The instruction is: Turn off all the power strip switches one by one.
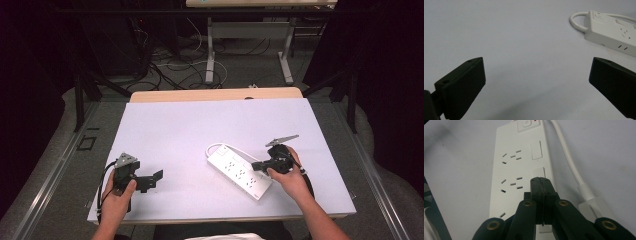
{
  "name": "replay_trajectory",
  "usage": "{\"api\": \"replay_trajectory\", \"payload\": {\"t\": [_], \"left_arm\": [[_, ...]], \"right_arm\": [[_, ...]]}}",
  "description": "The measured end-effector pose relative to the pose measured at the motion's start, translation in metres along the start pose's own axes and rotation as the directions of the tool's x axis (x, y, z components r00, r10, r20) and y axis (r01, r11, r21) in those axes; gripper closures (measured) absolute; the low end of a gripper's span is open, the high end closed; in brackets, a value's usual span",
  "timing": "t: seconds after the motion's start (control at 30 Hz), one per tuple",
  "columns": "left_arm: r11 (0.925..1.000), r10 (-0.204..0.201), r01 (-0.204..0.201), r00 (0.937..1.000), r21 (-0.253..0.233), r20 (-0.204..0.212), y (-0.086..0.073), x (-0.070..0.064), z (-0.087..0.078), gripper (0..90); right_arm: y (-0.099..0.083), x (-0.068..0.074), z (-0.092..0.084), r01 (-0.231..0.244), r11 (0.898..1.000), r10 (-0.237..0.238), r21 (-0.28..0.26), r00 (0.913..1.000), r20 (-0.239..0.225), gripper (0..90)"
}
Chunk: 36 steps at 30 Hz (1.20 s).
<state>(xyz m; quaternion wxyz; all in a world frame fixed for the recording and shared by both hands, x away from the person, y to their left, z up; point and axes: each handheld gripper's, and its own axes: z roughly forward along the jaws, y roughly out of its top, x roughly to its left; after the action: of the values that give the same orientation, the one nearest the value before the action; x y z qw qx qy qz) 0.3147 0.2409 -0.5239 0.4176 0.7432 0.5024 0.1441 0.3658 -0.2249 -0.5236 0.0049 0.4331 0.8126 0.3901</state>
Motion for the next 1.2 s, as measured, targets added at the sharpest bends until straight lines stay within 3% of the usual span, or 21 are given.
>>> {"api": "replay_trajectory", "payload": {"t": [0.1, 0.57, 1.2], "left_arm": [[0.9998, -0.005, 0.005, 1.0, -0.017, -0.005, 0.0, 0.0, 0.001, 0.9], [1.0, 0.001, -0.001, 1.0, -0.007, 0.0, 0.0, 0.0, 0.0, 0.9], [1.0, 0.003, -0.003, 1.0, -0.002, -0.002, 0.0, 0.0, 0.0, 0.9]], "right_arm": [[-0.002, 0.0, -0.003, 0.001, 1.0, -0.001, 0.0, 1.0, -0.004, 90.0], [-0.013, 0.001, -0.013, -0.005, 1.0, 0.005, -0.023, 1.0, -0.003, 90.0], [-0.021, -0.002, -0.019, -0.016, 1.0, 0.016, -0.016, 0.9999, 0.006, 90.0]]}}
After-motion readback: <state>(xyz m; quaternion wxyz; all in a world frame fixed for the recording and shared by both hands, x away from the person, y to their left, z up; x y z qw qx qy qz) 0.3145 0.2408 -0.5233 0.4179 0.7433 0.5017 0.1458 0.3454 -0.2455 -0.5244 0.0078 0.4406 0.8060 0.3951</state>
